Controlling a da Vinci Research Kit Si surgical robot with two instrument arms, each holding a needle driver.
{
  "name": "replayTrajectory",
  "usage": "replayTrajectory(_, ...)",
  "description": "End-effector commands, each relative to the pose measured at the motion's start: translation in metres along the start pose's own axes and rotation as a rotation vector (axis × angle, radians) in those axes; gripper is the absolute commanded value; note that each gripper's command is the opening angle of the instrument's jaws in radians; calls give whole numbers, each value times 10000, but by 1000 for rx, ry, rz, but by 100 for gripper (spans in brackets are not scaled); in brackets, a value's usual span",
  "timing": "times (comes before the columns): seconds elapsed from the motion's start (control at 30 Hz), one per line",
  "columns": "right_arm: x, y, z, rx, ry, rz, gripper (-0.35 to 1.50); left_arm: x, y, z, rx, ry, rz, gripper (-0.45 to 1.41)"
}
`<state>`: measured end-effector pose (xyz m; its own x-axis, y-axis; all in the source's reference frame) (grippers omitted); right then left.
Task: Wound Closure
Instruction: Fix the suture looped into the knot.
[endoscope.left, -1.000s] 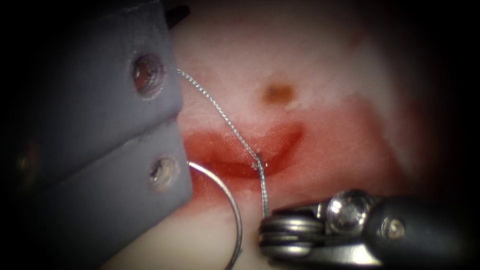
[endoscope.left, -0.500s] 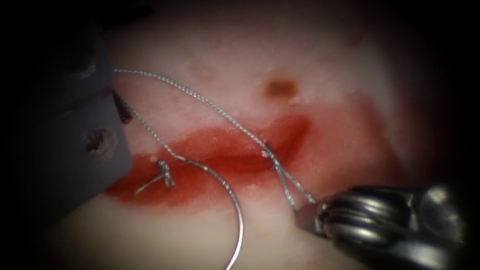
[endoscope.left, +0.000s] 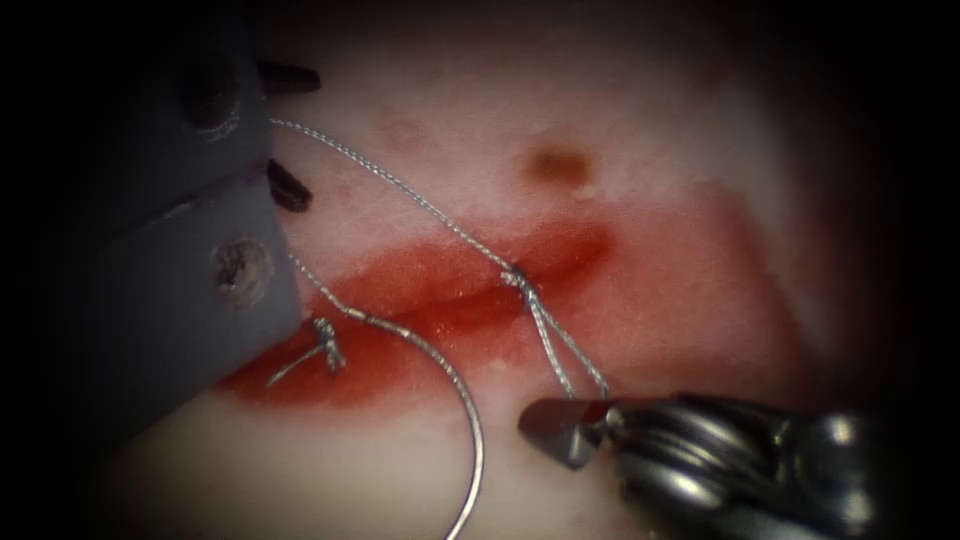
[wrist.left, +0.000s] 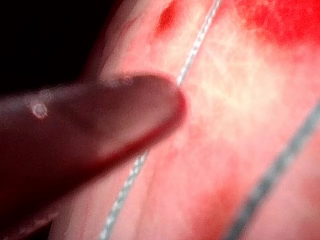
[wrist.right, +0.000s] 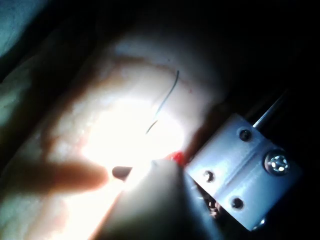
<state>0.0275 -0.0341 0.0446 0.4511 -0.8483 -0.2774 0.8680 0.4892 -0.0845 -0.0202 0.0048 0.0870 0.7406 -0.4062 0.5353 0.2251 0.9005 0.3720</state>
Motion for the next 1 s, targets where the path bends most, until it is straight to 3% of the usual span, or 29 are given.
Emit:
replayTrajectory(0.03,-1,16,-9,-7,2,1,96,-8,10,-5,-23,-4,-21,15)
replayTrajectory(0.07,-1,17,-13,-4,7,4,91,-6,12,-7,-61,18,-18,4)
replayTrajectory(0.1,-1,17,-15,-3,9,5,91,-5,13,-7,-72,30,-17,4)
replayTrajectory(0.2,-1,19,-23,-7,6,7,84,0,15,-12,-89,119,2,29)
replayTrajectory(0.33,-3,21,-31,-13,-1,13,84,3,11,-16,-80,171,39,31)
replayTrajectory(0.37,-4,22,-33,-13,-1,14,84,3,11,-16,-78,183,55,42)
replayTrajectory(0.47,-6,24,-40,-13,-1,19,86,3,9,-16,-74,206,102,52)
replayTrajectory(0.57,-8,24,-45,-18,-7,21,86,3,8,-16,-67,241,130,26)
replayTrajectory(0.6,-8,25,-48,-22,-13,23,84,2,10,-16,-73,269,160,4)
replayTrajectory(0.63,-8,26,-50,-26,-18,24,84,1,11,-15,-85,280,173,4)
replayTrajectory(0.73,-8,29,-55,-30,-25,30,78,-3,17,-14,-127,298,198,-45)
replayTrajectory(1.0,-5,32,-57,-30,-26,35,68,-4,23,-13,-188,357,246,-45)
